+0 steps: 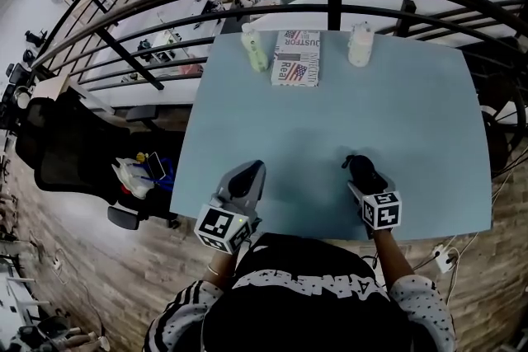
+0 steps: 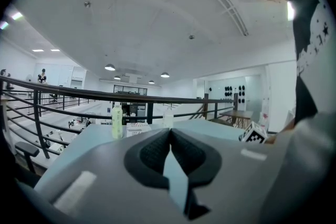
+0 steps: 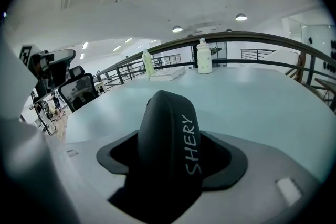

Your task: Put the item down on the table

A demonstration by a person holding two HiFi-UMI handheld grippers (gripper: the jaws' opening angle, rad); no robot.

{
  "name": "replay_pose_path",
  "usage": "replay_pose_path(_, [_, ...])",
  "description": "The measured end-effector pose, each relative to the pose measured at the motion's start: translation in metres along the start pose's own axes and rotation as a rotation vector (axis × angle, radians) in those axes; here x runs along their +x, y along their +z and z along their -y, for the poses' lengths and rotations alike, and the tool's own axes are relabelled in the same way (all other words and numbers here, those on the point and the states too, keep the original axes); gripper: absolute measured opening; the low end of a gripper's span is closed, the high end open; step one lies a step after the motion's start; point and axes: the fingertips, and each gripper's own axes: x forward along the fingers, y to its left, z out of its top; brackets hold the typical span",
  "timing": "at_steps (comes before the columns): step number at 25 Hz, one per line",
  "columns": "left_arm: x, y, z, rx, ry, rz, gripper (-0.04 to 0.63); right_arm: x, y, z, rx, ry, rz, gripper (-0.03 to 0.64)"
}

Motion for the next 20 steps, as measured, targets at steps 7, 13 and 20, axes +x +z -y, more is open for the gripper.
replay_pose_path(7, [0.005, -0.002, 0.007, -0.005, -0.023, -0.004, 0.0, -0.009, 0.007, 0.004, 0.005, -0.016, 0.045, 0.353])
replay_pose_path(13, [0.012, -0.006, 0.017, -0.017, -0.048, -0.012, 0.0, -0.031, 0.027, 0.004, 0.046, -0.012, 0.165, 0.343])
replay_pose_path(20, [0.015, -0.014, 0.026, -0.037, -0.075, -0.017, 0.0, -0.069, 0.055, 0.005, 0.155, 0.014, 0.406, 0.039])
